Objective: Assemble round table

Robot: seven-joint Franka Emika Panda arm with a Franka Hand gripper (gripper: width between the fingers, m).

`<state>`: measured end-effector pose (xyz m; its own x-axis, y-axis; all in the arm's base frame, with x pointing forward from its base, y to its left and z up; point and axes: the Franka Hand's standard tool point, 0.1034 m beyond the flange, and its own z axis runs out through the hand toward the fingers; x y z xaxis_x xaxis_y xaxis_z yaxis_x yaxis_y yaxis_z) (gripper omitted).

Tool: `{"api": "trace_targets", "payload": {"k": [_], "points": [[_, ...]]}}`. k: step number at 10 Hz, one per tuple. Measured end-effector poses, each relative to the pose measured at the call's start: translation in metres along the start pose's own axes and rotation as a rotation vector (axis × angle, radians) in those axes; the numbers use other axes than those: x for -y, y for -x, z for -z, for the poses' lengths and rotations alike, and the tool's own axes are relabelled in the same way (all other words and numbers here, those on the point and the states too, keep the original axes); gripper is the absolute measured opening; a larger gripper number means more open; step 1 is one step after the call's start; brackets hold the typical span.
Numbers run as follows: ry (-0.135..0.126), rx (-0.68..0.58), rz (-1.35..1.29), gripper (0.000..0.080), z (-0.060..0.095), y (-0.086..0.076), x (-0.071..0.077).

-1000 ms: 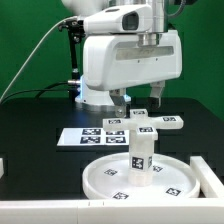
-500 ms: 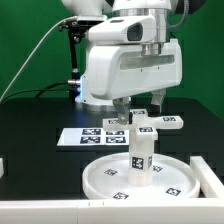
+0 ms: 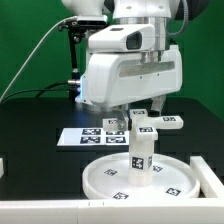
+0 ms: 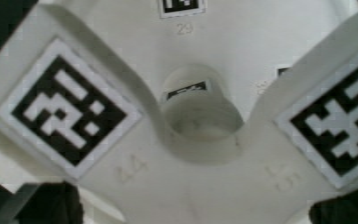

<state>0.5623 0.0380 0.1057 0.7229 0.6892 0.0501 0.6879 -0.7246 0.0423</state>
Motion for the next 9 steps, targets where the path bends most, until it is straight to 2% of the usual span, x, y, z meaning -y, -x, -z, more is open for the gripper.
{"api": "trace_targets", "payload": {"k": [1,2,3,6,9], "points": [[0.000,0.000,-0.013,0.0649,-0.0001,0.0006,-0.0006],[0.000,0.001,-0.028,0.0522,-0.0002,0.0007,-0.0006],[0.000,0.001,-0.030,0.0440,-0.0002,0.0007,-0.0007],[-0.001,-0.001,-0.258,0.0441,-0.0006,0.0002,-0.0001],[0.009,-0.013,-0.683,0.0442,-0.0013,-0.0011,0.0011]]}}
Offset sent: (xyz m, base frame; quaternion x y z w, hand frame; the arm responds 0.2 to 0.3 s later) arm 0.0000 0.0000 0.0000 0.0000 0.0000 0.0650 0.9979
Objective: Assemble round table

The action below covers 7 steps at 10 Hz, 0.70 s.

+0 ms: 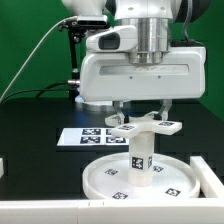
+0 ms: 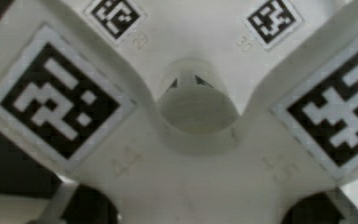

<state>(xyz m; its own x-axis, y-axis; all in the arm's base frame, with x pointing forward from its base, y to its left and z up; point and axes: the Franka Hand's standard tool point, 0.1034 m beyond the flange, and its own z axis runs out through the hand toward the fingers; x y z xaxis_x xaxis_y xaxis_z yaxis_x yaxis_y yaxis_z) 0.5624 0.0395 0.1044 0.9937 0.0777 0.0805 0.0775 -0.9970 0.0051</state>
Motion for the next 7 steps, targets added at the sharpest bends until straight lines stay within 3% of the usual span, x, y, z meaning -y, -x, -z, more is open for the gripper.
{"api": "trace_targets", "payload": {"k": [5,7], "points": [[-0.022,0.014,-0.780,0.0442,-0.0011,0.0012,-0.0012],[-0.047,0.025,-0.962,0.0442,-0.0013,0.0022,-0.0015]]}}
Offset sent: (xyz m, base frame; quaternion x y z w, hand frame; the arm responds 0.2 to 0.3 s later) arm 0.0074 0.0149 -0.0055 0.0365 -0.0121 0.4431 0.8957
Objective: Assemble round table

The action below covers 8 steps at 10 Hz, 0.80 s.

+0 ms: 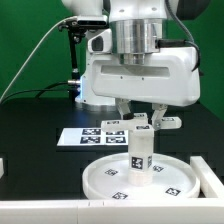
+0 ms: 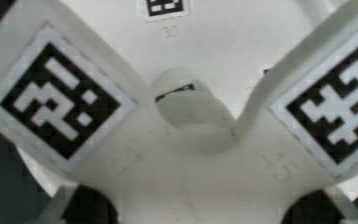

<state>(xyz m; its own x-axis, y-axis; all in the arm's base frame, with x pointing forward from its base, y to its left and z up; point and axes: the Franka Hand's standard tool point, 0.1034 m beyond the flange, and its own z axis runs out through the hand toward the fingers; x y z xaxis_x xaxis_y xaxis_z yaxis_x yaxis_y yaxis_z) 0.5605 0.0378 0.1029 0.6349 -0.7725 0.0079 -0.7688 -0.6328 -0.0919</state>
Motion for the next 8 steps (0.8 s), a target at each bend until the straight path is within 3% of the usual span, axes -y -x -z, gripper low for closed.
{"api": "trace_targets", "payload": {"k": [3,4,5,8], "points": [[0.004,0.001,0.064,0.0444,0.000,0.001,0.001],[0.003,0.004,0.127,0.0589,0.004,0.000,0.003],[-0.006,0.001,0.255,0.0639,0.010,-0.002,0.005],[-0.023,-0.013,0.629,0.0647,0.024,-0.003,0.008]]}}
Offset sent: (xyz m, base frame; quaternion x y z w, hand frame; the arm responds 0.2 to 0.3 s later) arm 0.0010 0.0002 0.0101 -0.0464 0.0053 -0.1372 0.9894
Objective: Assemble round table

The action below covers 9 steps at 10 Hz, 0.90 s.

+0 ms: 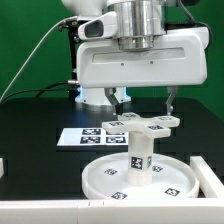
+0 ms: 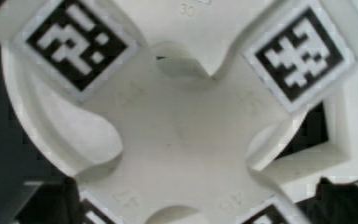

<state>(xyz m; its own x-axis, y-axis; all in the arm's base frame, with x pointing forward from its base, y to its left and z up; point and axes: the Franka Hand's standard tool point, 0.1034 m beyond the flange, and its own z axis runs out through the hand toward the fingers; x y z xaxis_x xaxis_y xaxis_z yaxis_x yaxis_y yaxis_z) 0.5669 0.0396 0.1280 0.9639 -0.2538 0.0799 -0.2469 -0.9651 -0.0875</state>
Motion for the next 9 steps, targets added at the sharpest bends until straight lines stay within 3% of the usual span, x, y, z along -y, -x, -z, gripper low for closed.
{"api": "trace_targets", "payload": {"k": [1,4,7,9], "points": [[0.000,0.002,0.116,0.0649,0.001,0.004,0.003],[0.033,-0.016,0.464,0.0649,-0.002,0.013,0.012],[0.037,-0.010,0.654,0.0649,-0.002,0.012,0.008],[0.060,-0.003,1.066,0.0649,0.000,0.000,0.000]]}}
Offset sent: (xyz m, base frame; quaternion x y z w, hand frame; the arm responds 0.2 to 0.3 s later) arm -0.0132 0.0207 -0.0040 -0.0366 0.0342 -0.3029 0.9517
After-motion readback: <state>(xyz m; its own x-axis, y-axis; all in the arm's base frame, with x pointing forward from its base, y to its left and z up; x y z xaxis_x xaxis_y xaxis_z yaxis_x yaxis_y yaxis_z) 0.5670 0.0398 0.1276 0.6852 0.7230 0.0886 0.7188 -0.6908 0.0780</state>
